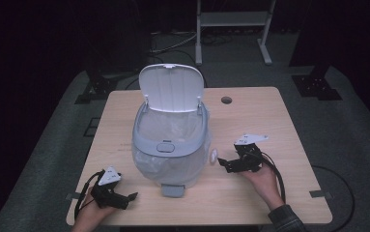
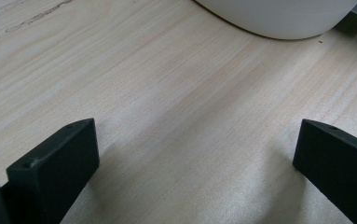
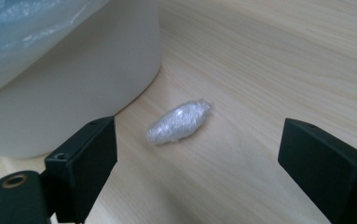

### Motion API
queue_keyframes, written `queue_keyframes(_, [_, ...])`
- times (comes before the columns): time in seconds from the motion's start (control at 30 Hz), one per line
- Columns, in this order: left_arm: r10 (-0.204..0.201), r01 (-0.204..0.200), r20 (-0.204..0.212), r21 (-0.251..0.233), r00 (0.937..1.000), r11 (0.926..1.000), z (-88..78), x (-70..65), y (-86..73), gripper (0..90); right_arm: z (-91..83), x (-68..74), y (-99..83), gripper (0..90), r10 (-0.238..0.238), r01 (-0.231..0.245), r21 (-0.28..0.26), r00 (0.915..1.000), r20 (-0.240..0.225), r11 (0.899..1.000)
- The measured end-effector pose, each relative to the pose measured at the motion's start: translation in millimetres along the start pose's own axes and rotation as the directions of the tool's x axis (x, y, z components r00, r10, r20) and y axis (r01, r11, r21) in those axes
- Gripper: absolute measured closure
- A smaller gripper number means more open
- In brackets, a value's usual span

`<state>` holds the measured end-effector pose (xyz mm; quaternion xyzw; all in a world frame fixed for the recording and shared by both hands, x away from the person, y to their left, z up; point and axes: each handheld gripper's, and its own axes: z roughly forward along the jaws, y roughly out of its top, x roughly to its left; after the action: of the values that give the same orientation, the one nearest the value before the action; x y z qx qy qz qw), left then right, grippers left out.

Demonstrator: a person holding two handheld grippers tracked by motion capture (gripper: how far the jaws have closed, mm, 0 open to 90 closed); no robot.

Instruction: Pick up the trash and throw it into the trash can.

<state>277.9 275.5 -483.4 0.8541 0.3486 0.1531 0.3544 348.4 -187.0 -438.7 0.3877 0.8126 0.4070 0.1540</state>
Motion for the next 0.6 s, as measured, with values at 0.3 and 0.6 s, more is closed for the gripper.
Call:
queue_keyframes(0.3, [0.000,0.000,0.000,0.000,1.0000,1.0000,0.0,0.0,0.0,0.0,17.1,3.4,6.3,13.6,0.012,-0.012,-0.010,0.9999,-0.002,1.000])
queue_keyframes(0.6, [0.000,0.000,0.000,0.000,1.0000,1.0000,0.0,0.0,0.0,0.0,37.1,6.1,6.4,14.8,0.023,-0.023,0.000,0.9996,0.015,1.000])
